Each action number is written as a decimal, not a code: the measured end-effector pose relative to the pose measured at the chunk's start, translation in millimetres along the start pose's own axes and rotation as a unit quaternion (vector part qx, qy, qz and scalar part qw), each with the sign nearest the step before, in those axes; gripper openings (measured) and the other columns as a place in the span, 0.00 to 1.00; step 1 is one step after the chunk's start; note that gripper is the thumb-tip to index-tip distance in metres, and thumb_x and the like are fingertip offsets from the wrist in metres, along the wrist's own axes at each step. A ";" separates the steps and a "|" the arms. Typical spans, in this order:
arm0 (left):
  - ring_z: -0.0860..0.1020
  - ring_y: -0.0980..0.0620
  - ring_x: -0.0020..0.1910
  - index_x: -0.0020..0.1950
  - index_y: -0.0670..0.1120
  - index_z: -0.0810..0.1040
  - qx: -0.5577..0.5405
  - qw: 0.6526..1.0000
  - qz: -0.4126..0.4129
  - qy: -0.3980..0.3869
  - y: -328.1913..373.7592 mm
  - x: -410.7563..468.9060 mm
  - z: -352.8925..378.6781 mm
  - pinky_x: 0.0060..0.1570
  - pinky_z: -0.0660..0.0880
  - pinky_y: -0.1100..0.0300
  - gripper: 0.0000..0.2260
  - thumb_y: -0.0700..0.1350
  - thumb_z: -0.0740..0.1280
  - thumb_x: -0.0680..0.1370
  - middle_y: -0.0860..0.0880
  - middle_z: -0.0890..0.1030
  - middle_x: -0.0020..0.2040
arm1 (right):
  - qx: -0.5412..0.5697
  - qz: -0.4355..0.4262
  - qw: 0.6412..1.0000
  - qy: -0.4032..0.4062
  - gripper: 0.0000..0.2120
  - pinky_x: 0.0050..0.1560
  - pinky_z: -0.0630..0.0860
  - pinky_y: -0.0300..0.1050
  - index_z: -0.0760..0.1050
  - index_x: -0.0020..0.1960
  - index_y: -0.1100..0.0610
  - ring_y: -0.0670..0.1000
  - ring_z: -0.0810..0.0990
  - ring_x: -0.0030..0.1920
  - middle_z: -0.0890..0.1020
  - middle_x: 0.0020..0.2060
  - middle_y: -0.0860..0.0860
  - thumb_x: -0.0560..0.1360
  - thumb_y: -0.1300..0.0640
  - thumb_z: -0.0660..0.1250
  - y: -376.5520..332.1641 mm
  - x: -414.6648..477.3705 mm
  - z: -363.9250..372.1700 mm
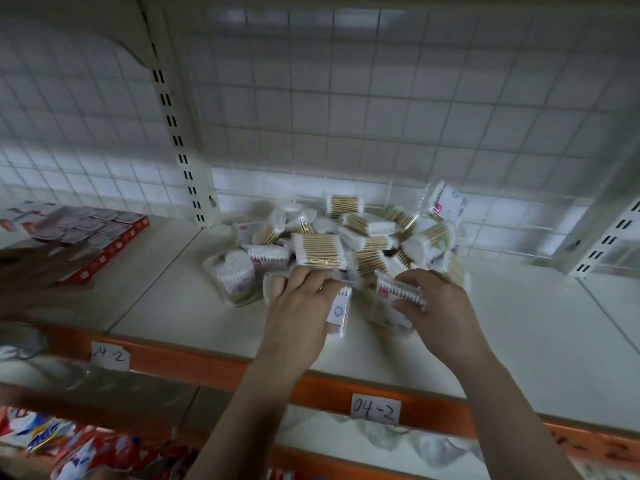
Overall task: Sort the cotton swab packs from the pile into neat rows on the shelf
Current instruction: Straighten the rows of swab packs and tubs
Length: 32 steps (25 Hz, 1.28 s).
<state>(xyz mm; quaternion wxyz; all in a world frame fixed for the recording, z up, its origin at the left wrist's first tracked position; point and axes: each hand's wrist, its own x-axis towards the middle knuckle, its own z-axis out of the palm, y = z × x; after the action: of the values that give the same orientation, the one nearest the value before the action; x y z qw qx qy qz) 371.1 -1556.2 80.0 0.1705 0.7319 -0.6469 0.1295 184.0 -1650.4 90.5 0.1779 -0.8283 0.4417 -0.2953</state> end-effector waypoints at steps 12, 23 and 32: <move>0.72 0.51 0.53 0.45 0.53 0.77 -0.074 0.995 0.054 0.038 15.4 -0.8 -1.0 0.49 0.60 0.57 0.16 0.51 0.78 0.62 0.57 0.78 0.47 | 0.003 0.039 0.996 0.076 0.17 0.45 0.63 0.19 0.80 0.57 0.56 0.47 0.76 0.46 0.78 0.47 0.47 0.68 0.62 0.74 18.8 -47.5 -27.1; 0.75 0.48 0.49 0.52 0.47 0.80 -0.176 0.971 0.153 0.055 139.7 15.7 -10.0 0.49 0.73 0.51 0.15 0.54 0.65 0.72 0.50 0.79 0.46 | -0.024 0.059 0.982 0.176 0.10 0.43 0.65 0.23 0.81 0.49 0.56 0.41 0.74 0.42 0.80 0.44 0.47 0.68 0.64 0.73 73.4 -110.8 -121.4; 0.75 0.46 0.45 0.49 0.47 0.80 -0.196 0.946 0.249 0.075 358.8 6.8 3.3 0.45 0.65 0.56 0.16 0.54 0.57 0.74 0.51 0.78 0.44 | -0.080 0.119 0.960 0.242 0.11 0.42 0.65 0.26 0.81 0.49 0.56 0.45 0.75 0.47 0.82 0.46 0.50 0.68 0.60 0.75 187.5 -224.0 -269.8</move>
<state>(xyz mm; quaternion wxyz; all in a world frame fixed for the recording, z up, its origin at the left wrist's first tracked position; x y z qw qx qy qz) 16.2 -1601.3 109.1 0.3211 0.4880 -0.8063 0.0927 -205.3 -1574.6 117.7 0.0331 -0.6851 0.5894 -0.4269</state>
